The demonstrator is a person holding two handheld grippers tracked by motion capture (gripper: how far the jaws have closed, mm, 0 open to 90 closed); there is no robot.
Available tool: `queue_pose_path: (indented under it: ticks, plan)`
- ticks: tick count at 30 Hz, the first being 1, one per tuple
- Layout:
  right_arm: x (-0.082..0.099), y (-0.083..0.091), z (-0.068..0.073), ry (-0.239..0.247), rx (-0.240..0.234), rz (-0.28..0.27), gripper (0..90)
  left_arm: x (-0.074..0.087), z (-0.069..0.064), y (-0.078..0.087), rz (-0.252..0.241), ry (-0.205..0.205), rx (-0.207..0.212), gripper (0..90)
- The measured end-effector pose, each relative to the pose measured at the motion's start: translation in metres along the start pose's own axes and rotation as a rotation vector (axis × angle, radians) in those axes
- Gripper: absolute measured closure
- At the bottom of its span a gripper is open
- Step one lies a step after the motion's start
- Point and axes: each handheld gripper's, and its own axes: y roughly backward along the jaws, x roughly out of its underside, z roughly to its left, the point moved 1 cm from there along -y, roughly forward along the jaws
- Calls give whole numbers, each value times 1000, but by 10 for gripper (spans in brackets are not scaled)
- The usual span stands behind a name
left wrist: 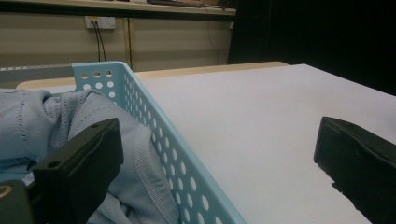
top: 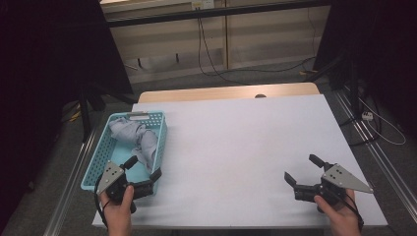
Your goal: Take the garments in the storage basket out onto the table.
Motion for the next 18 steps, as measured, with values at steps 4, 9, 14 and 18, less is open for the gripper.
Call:
queue_pose_path:
  ticks: [4, 9, 14, 18]
  plan:
    - [0, 0, 0, 4, 0, -1, 0, 0, 0, -2, 1, 1, 5, 17]
    - [0, 0, -1, 0, 0, -3, 0, -1, 0, -2, 1, 5, 8, 17]
    - [1, 5, -3, -2, 4, -5, 0, -9, -3, -6, -8, 2, 11, 17]
    - [0, 6, -4, -6, 10, -8, 0, -13, -4, -5, -8, -4, 11, 17]
